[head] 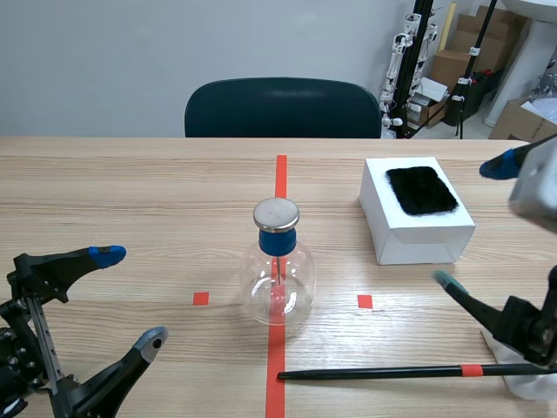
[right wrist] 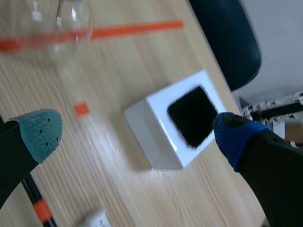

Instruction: Do the electroscope experiment. put the rod down on the box

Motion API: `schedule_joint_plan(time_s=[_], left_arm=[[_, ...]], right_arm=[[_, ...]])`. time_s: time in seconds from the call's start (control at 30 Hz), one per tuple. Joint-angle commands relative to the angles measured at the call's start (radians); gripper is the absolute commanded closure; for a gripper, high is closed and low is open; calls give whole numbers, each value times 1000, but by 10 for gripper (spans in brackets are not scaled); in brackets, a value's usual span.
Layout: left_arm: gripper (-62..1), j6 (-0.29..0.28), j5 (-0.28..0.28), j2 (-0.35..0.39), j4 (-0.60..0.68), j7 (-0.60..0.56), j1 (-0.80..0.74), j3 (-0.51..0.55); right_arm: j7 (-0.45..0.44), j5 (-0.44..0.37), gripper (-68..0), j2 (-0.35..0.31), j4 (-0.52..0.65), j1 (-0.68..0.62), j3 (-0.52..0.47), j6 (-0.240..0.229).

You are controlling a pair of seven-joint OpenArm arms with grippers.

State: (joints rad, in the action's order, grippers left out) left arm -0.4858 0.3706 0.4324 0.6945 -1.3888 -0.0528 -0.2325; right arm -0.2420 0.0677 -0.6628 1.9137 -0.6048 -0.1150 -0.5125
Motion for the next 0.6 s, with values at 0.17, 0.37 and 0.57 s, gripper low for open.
schedule_joint_plan(time_s=[0.17, 0.37, 0.57], left_arm=[[-623, 2, -11, 3, 11, -18, -2, 8], [-623, 2, -11, 3, 11, -18, -2, 8], [-623, 2, -11, 3, 11, -18, -2, 8]], right_arm=[[-289, -48, -679, 126, 5, -124, -118, 4], [-413, -76, -679, 159, 5, -183, -134, 4], [-415, -76, -679, 159, 5, -182, -134, 4]])
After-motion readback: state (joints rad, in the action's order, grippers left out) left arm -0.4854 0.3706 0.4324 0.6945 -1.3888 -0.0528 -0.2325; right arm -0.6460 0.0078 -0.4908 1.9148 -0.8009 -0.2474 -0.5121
